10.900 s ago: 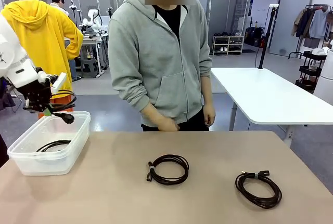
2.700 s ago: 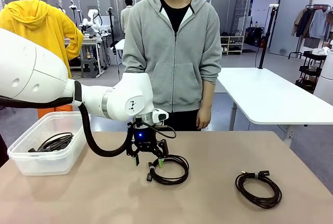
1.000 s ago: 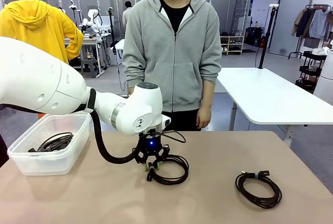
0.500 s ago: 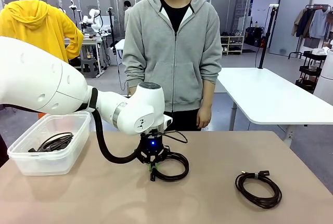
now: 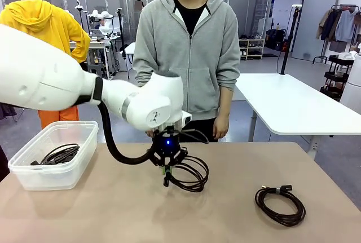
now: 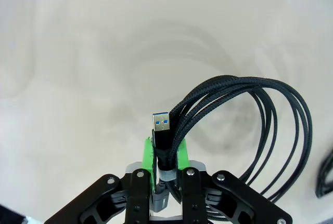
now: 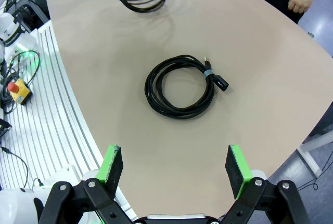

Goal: Organize and store the cables.
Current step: Place the USB Extension Cable into the Organizing box.

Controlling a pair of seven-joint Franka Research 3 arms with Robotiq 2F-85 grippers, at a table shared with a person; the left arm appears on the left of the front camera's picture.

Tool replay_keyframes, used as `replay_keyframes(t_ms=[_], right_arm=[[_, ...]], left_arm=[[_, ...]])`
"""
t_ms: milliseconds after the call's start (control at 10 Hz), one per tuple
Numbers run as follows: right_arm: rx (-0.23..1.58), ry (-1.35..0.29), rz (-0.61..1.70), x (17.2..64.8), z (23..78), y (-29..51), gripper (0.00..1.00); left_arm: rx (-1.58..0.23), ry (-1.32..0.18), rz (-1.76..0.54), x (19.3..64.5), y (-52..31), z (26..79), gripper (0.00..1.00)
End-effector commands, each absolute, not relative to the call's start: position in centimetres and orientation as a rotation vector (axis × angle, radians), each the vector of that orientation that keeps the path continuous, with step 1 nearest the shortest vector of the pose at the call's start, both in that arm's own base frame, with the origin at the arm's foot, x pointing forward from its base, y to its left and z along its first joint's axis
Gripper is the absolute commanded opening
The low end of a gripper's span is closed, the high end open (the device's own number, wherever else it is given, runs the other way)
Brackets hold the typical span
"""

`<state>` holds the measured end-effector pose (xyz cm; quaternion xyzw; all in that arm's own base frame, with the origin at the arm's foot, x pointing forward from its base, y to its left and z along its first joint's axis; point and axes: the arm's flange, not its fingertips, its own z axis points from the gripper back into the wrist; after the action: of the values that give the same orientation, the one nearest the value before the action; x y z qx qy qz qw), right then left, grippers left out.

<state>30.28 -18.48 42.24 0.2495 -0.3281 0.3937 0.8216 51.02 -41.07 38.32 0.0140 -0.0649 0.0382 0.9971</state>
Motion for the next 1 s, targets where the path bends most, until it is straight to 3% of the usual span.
replay_keyframes(t_ms=[0,900], right_arm=[[0.535,-0.721,0.849,30.2,42.2,-18.5,1.00],[0.535,-0.721,0.849,30.2,42.2,-18.5,1.00]], left_arm=[[0.089,-0.136,0.077,49.6,-40.4,40.7,0.07],[0.058,-0.135,0.061,49.4,-40.8,42.1,0.07]])
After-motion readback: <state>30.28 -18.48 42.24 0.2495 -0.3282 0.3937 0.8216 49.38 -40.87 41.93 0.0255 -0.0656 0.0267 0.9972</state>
